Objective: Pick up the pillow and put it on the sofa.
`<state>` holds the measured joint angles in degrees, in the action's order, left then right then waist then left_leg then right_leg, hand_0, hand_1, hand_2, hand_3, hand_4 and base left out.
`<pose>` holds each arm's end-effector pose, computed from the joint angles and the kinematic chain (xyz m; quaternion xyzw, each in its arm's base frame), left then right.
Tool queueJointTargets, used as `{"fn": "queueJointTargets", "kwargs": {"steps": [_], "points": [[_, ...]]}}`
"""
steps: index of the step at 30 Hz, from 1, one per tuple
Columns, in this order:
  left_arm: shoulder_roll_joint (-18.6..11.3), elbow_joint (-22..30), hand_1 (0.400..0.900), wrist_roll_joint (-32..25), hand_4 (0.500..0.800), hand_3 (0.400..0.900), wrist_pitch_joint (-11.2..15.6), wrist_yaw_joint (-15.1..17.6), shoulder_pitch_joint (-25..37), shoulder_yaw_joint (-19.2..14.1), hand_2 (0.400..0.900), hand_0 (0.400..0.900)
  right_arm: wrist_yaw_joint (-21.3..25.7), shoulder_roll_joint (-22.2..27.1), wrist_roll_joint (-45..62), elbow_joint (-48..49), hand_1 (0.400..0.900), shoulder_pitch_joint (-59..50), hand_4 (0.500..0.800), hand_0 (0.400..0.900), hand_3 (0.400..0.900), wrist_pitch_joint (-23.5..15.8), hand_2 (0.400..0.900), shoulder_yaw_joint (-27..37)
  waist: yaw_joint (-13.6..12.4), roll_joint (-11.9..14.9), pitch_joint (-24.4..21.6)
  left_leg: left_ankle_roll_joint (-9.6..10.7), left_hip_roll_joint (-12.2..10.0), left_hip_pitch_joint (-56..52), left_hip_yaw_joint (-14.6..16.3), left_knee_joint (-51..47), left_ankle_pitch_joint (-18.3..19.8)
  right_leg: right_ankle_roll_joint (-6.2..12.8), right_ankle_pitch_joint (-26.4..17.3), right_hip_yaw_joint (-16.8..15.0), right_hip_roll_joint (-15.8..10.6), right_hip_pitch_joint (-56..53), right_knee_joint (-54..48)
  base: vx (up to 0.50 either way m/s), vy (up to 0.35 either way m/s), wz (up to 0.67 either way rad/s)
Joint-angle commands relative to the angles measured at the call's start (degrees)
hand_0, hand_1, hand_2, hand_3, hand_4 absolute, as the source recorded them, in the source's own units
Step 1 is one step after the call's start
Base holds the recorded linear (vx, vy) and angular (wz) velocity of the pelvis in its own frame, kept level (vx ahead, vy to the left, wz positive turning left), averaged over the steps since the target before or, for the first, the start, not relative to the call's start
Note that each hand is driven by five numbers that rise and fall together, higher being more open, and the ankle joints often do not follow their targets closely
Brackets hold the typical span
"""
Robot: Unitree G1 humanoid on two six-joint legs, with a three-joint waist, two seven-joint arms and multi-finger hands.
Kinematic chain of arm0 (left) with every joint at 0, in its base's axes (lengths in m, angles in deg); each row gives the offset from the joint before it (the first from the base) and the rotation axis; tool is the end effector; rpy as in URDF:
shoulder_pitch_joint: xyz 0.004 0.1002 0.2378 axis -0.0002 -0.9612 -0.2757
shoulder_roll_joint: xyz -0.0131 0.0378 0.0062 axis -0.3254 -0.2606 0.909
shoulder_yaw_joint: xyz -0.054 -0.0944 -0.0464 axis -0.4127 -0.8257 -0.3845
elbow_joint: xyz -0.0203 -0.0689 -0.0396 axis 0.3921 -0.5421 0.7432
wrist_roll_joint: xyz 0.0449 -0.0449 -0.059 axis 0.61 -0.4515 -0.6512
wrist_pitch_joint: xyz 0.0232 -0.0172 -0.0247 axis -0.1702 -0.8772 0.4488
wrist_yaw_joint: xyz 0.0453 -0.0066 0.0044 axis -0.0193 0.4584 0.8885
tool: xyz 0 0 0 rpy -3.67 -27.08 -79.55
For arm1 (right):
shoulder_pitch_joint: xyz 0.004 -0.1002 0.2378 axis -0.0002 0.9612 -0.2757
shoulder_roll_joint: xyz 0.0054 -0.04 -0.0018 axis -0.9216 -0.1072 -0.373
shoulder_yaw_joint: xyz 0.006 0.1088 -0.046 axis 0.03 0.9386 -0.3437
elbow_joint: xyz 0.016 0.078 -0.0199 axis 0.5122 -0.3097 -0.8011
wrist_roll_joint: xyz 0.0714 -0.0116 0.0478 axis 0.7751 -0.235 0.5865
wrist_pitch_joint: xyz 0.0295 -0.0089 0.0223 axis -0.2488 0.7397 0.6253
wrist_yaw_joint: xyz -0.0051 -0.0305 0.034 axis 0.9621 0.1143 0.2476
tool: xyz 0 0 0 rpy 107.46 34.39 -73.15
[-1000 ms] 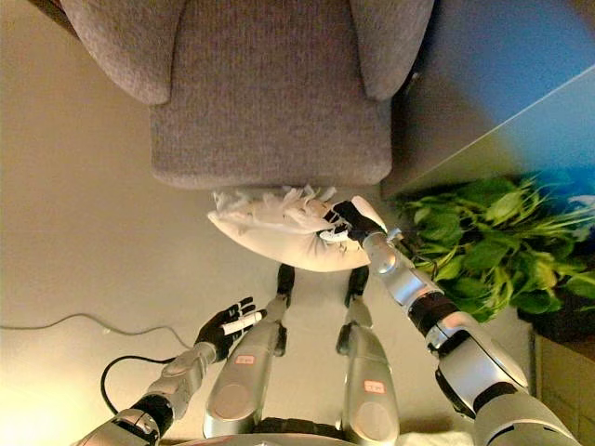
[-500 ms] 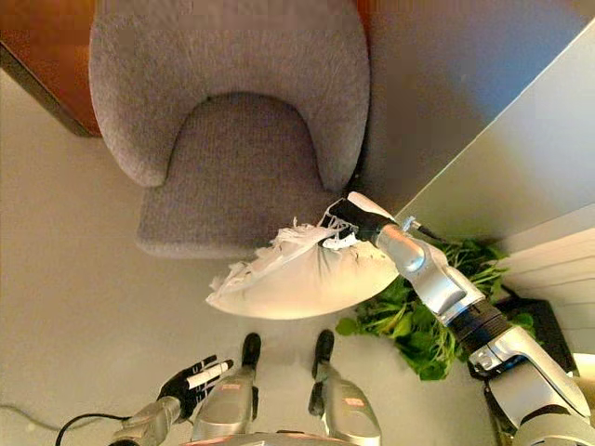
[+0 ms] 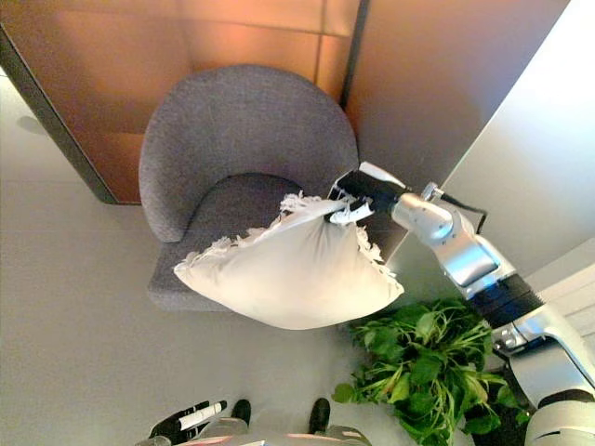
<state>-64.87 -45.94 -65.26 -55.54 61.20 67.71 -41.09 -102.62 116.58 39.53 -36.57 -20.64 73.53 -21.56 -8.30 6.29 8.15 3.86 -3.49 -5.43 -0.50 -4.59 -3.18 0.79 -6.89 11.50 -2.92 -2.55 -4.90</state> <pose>0.0515 0.2494 -0.1122 -0.0863 0.5658 0.1116 0.8124 0.3045 -0.2241 0.1747 -0.4182 0.0162 0.2150 0.8824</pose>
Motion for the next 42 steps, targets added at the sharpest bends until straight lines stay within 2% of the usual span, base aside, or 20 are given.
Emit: {"fn": "queueJointTargets", "kwargs": {"steps": [1,7,8,10,12,13,17,21,25,28,35,38,42], "points": [[-1.61,-4.77,0.9,-0.17,0.8,0.9,0.03,-0.76,1.43,4.08,0.9,0.9,6.86,1.67,3.86,-10.45,0.4,-24.6,0.5,0.4,0.4,-2.95,0.4,-0.07,-3.55,1.94,-6.67,-1.07,3.33,1.59,-2.03,0.87,2.89,2.28,10.98,3.95,-1.21,-4.4,7.82,0.12,0.02,0.41],[-1.52,-5.15,0.9,-1.74,0.8,0.9,-1.34,0.85,2.29,6.17,0.9,0.9,9.57,-1.49,3.5,-29.11,0.4,-35.06,0.5,0.4,0.4,-1.33,0.4,-7.62,-7.43,2.71,-6.58,-0.71,3.89,1.58,-5.49,0.92,2.37,1.84,11.05,6.66,-1.29,-6.31,7.3,0.12,0.015,0.45],[-1.57,-5.59,0.9,-1.97,0.8,0.9,-1.07,1.24,2.27,6.57,0.9,0.9,9.0,-3.22,2.51,-36.02,0.9,-37.03,0.8,0.9,0.9,-0.91,0.9,-8.14,-8.73,2.89,-6.45,-0.61,4.07,1.76,-6.37,0.97,2.18,1.76,11.0,7.39,-1.33,-6.69,7.12,0.12,0.006,0.45],[-1.8,-5.87,0.9,-2.56,0.8,0.9,-0.8,1.56,2.27,7.0,0.9,0.9,9.07,-5.14,-0.27,-44.0,0.9,-39.72,0.8,0.9,0.9,-1.45,0.9,-9.94,-10.33,2.98,-6.21,-0.56,4.34,2.06,-7.54,0.94,1.86,1.8,10.82,8.27,-1.38,-7.17,6.61,0.11,-0.001,0.43],[-2.2,-5.86,0.9,-2.8,0.8,0.9,-0.35,1.61,2.04,8.17,0.9,0.9,13.28,-7.68,0.12,-52.05,0.9,-43.13,0.8,0.9,0.9,-0.72,0.9,-11.27,-12.75,3.08,-5.67,-0.43,4.58,2.86,-9.26,0.98,1.27,1.73,10.61,9.31,-1.15,-7.48,6.08,0.08,-0.026,0.44],[-2.52,-5.93,0.9,-2.63,0.8,0.9,-0.41,1.28,2.0,8.41,0.9,0.9,13.78,-8.22,-0.74,-54.08,0.9,-44.42,0.8,0.9,0.9,0.08,0.9,-11.04,-13.63,3.08,-5.35,-0.28,4.62,3.23,-9.82,1.04,1.26,1.6,10.97,9.61,-1.01,-7.54,6.13,-0.01,-0.033,0.42],[-3.49,-5.94,0.9,-1.99,0.8,0.9,-1.0,-0.27,2.64,9.76,0.9,0.9,14.87,-8.33,1.09,-57.81,0.9,-48.48,0.8,0.9,0.9,1.75,0.9,-14.46,-15.62,3.11,-4.5,-0.51,5.19,6.85,-12.22,0.95,0.02,1.65,10.63,11.31,-0.97,-5.52,5.72,-0.1,-0.037,0.29],[-3.13,-5.04,0.9,-1.58,0.8,0.9,0.65,-0.6,1.28,9.79,0.9,0.9,13.42,-7.67,1.38,-57.99,0.9,-49.41,0.8,0.9,0.9,0.91,0.9,-15.62,-15.9,2.39,-3.75,-0.53,5.29,6.42,-12.71,0.76,0.02,1.46,10.92,11.72,-1.26,-5.66,5.98,-0.02,0.023,-0.03],[-1.99,-3.29,0.9,-1.08,0.8,0.9,0.99,-0.38,0.48,10.96,0.9,0.9,11.43,-8.03,0.1,-57.36,0.9,-48.57,0.8,0.9,0.9,0.41,0.9,-15.55,-14.77,1.7,-4.41,-0.64,5.42,5.87,-12.01,0.78,0.01,1.75,10.79,11.2,-1.72,-6.24,5.87,0.05,0.069,-0.14],[-1.43,-2.39,0.9,-1.72,0.8,0.9,0.24,-0.33,0.57,11.9,0.9,0.9,11.47,-8.65,-1.12,-56.64,0.9,-47.61,0.8,0.9,0.9,0.13,0.9,-15.09,-13.81,0.91,-4.7,-0.76,5.32,5.03,-11.01,0.81,0.3,1.91,10.79,10.54,-2.1,-6.65,5.99,0.03,0.051,-0.2],[-2.08,-2.24,0.9,-1.37,0.8,0.9,-1.26,-0.84,0.63,11.56,0.9,0.9,10.63,-8.8,0.6,-54.48,0.9,-46.17,0.8,0.9,0.9,-2.73,0.9,-14.87,-11.73,-0.03,-4.91,-0.98,4.91,3.76,-8.68,0.49,0.77,2.49,10.23,8.63,-2.29,-6.58,5.74,-0.02,0.001,-0.22],[-2.04,-2.62,0.9,-0.57,0.8,0.9,-1.11,-1.52,0.84,11.22,0.9,0.9,10.51,-8.97,6.72,-52.3,0.9,-44.43,0.8,0.9,0.9,-0.66,0.9,-12.93,-10.29,-0.56,-5.28,-1.06,4.61,3.25,-7.26,0.4,1.05,2.6,10.03,7.61,-2.36,-6.39,5.56,-0.06,-0.005,-0.29],[-1.24,-2.77,0.9,1.02,0.8,0.9,-1.5,-2.86,1.69,11.51,0.9,0.9,11.88,-10.64,13.1,-46.11,0.9,-35.39,0.8,0.9,0.9,-0.97,0.9,-5.63,-7.49,-1.67,-5.37,-1.18,4.03,2.8,-4.75,0.36,1.49,2.62,9.97,5.69,-2.35,-5.53,5.79,-0.1,-0.002,-0.31]]}}
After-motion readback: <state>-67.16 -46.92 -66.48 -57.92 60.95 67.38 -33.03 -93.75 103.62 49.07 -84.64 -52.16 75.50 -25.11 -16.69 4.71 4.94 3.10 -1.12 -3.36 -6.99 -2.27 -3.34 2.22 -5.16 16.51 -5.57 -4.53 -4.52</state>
